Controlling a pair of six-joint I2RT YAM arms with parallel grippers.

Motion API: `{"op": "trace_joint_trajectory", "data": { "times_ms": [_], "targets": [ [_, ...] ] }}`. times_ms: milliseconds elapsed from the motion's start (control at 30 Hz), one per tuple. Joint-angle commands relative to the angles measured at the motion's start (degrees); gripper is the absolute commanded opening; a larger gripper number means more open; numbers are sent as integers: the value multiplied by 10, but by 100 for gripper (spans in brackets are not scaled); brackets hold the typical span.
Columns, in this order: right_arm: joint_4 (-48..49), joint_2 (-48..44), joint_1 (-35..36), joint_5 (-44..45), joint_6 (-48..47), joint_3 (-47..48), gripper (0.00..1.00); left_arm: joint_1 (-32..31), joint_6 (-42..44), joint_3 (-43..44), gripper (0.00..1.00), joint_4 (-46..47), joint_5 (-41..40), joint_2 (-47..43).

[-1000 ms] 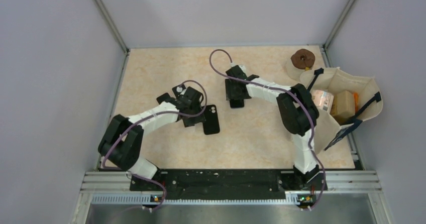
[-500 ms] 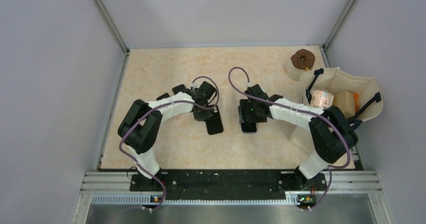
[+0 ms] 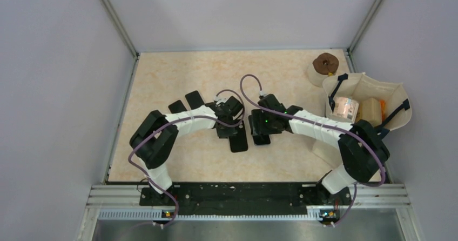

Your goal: Put the phone into the phone case

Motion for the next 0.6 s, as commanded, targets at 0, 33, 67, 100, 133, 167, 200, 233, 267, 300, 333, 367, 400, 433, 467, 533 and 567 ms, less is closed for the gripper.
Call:
{"op": "trace_joint_trajectory", "data": {
  "times_ms": [0, 33, 67, 100, 133, 167, 200, 233, 267, 300, 333, 367, 400, 433, 467, 533, 567],
  "targets": [
    [27, 7, 39, 22, 27, 46, 28, -3, -37, -21, 36, 2, 7, -56],
    [27, 11, 48, 28, 34, 55, 28, -2, -41, -27, 39, 0, 0, -70],
    [27, 18, 59, 37, 39, 62, 28, 0, -44, -36, 40, -3, -8, -88],
    [27, 24, 70, 45, 44, 70, 28, 3, -45, -44, 42, -5, -17, -103],
    [25, 32, 81, 55, 48, 79, 28, 8, -45, -53, 42, -7, -25, -116],
    [23, 41, 97, 67, 51, 86, 28, 14, -43, -62, 43, -10, -34, -128],
    [20, 51, 107, 79, 55, 96, 28, 19, -41, -74, 43, -10, -39, -141],
    [18, 62, 115, 90, 59, 105, 28, 27, -39, -88, 43, -8, -40, -153],
    [14, 75, 121, 98, 63, 113, 28, 34, -37, -101, 43, -3, -36, -164],
    [11, 87, 126, 106, 66, 122, 28, 41, -35, -112, 42, 3, -32, -172],
    [9, 97, 131, 118, 68, 130, 28, 47, -34, -121, 42, 5, -28, -180],
    [7, 108, 138, 129, 72, 139, 28, 51, -32, -130, 42, 8, -26, -187],
    [3, 118, 145, 142, 74, 148, 29, 56, -31, -138, 42, 13, -24, -195],
    [1, 128, 149, 152, 77, 157, 31, 60, -29, -147, 42, 17, -21, -202],
    [-1, 137, 154, 163, 80, 165, 31, 64, -27, -156, 42, 23, -17, -208],
    [-11, 156, 161, 177, 86, 184, 32, 75, -23, -172, 42, 30, -6, -221],
    [-13, 164, 165, 184, 87, 191, 33, 80, -21, -180, 42, 34, -2, -227]
  ]
}}
